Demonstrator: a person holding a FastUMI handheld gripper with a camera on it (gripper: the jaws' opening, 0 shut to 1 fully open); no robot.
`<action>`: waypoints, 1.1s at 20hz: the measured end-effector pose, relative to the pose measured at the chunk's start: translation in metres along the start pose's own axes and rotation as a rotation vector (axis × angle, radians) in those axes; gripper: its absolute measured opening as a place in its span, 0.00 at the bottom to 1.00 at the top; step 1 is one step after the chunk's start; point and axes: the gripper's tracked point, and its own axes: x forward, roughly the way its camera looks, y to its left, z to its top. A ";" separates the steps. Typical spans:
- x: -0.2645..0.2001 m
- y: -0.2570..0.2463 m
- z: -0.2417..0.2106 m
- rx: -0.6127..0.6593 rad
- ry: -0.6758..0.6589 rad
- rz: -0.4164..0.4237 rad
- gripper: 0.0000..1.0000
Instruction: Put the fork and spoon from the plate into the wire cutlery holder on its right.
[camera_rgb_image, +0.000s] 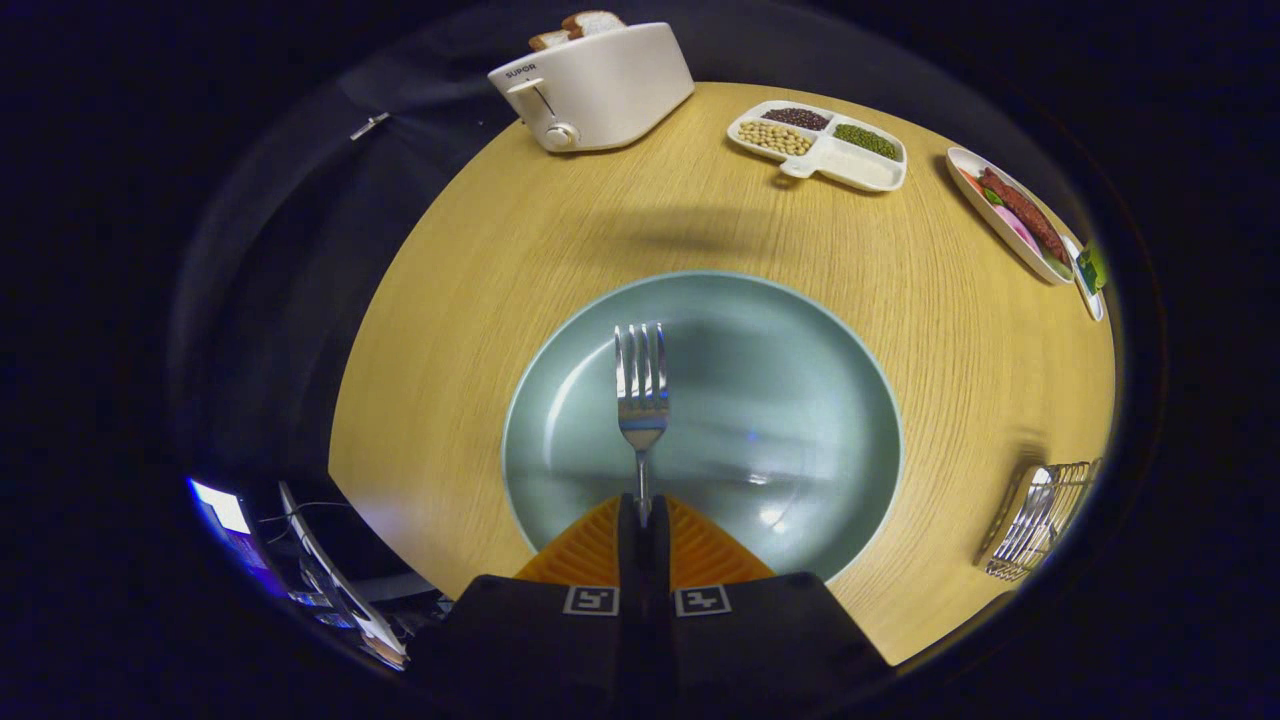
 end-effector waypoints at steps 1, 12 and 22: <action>-0.009 -0.001 0.002 0.009 -0.005 0.011 0.06; -0.168 -0.096 0.007 -0.097 -0.026 -0.056 0.05; -0.230 -0.210 -0.046 -0.075 0.229 -0.164 0.05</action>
